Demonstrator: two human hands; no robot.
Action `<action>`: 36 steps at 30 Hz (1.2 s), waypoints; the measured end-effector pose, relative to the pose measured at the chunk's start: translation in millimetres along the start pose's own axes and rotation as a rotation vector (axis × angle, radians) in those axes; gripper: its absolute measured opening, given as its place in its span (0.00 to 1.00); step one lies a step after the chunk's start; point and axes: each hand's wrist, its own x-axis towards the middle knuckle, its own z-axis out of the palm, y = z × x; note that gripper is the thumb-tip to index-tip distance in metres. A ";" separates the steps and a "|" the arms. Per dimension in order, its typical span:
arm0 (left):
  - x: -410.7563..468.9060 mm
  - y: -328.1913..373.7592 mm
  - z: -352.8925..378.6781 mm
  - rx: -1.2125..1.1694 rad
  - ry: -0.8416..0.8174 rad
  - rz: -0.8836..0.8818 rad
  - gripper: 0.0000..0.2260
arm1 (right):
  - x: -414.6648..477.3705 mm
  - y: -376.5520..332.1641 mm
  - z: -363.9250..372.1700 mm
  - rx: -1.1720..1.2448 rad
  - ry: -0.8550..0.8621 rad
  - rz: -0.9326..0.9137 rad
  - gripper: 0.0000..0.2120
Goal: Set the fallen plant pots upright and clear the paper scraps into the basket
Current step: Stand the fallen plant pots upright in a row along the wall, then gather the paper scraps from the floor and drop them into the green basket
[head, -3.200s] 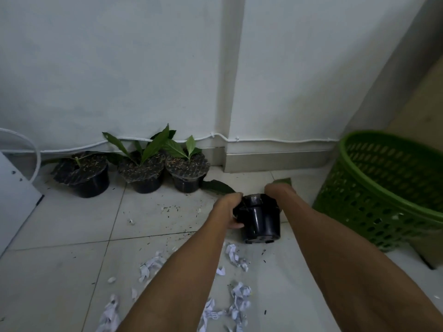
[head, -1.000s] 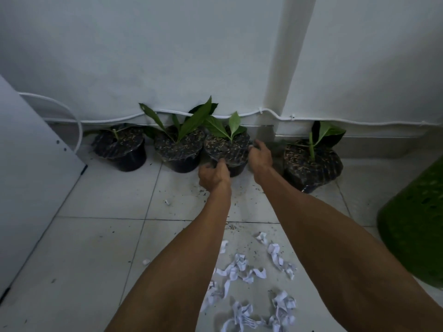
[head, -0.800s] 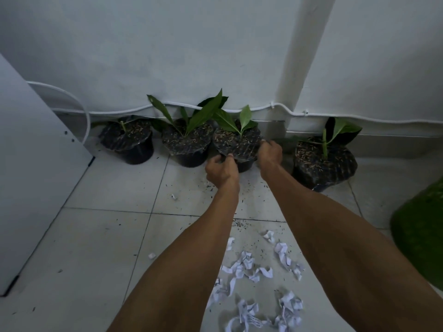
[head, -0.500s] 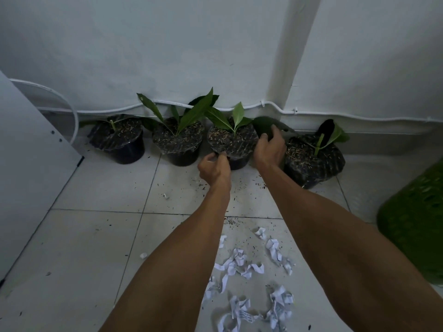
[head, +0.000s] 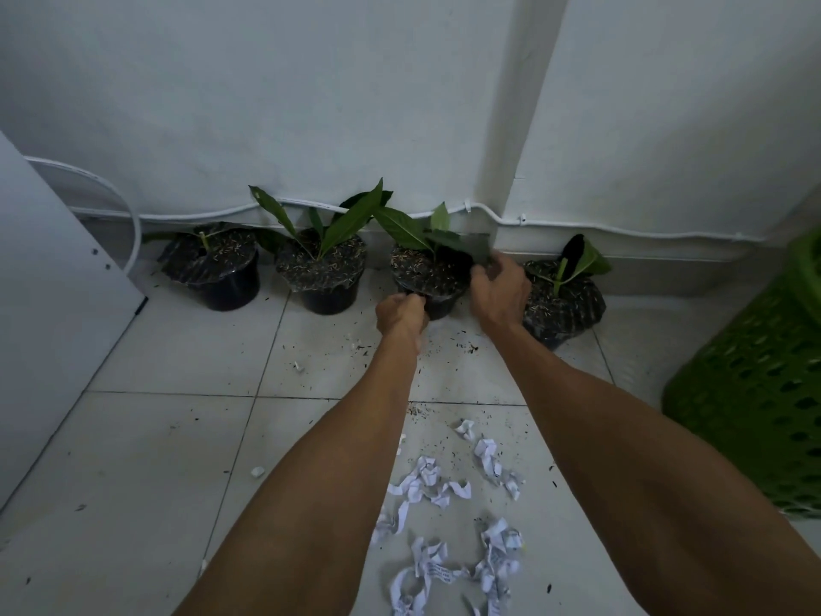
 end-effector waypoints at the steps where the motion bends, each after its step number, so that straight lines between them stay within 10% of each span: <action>1: -1.5 1.7 -4.7 0.026 -0.001 -0.001 0.11 | -2.7 -0.1 -1.6 -0.037 -0.040 0.014 0.22; 7: -12.1 11.9 -38.7 0.210 -0.019 0.001 0.06 | -15.0 -2.0 -8.5 -0.197 -0.130 0.042 0.20; 15: -36.6 -20.5 -112.7 1.289 -0.172 0.292 0.22 | -52.3 14.2 -29.5 -0.513 -0.527 0.002 0.12; 21: -44.6 -51.4 -147.0 1.514 -0.276 0.343 0.26 | -102.4 29.7 -52.2 -1.096 -0.842 0.051 0.33; 29: -43.7 -38.2 -234.6 1.831 -0.322 0.036 0.67 | -154.4 42.8 -50.3 -0.781 -0.932 0.183 0.47; 36: -52.6 -53.5 -232.8 2.072 -0.301 0.133 0.69 | -168.9 45.9 -21.3 -0.829 -1.178 -0.085 0.64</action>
